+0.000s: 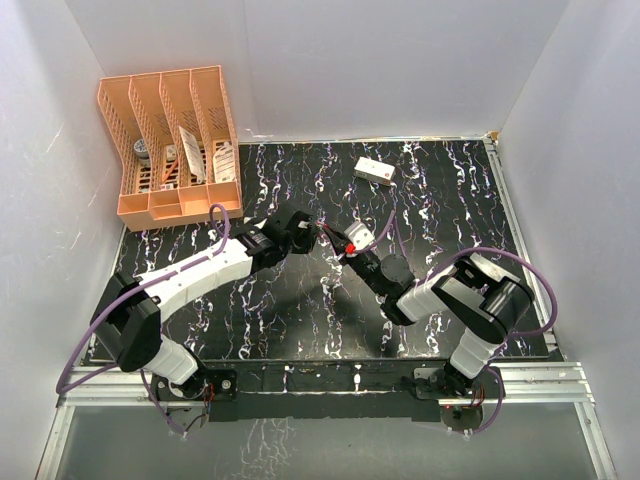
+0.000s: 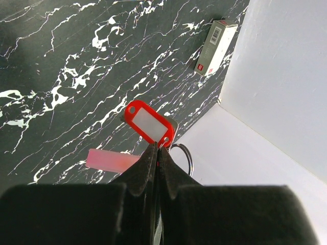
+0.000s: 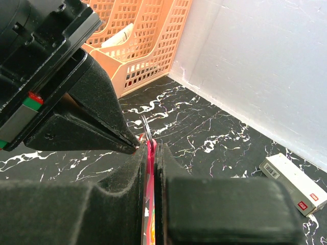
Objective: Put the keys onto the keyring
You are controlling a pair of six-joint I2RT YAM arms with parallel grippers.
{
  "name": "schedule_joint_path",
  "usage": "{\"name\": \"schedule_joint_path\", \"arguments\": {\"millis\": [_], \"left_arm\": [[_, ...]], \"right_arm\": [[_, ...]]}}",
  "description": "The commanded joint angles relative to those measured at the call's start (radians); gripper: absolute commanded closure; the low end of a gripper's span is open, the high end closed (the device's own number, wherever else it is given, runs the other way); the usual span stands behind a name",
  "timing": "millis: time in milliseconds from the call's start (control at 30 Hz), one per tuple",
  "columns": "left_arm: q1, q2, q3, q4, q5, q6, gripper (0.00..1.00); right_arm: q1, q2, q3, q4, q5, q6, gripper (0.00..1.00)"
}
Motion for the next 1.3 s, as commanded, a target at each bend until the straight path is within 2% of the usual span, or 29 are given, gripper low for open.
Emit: {"name": "schedule_joint_path", "arguments": {"millis": [0,800,1267], "left_arm": [[-0.005,-0.044,-0.010,-0.015,0.002,-0.022,1.00],[-0.005,-0.074,0.019,0.020,-0.029,-0.038,1.00],[-0.002,-0.111,0.001,0.140,-0.021,-0.050,1.00]], "right_arm": [[0.005,-0.038,0.042,0.367,-0.001,-0.004,1.00],[0.005,-0.010,0.110,0.368,0.015,0.118,1.00],[0.005,0.033,0.197,0.368,0.012,0.190,1.00]]}}
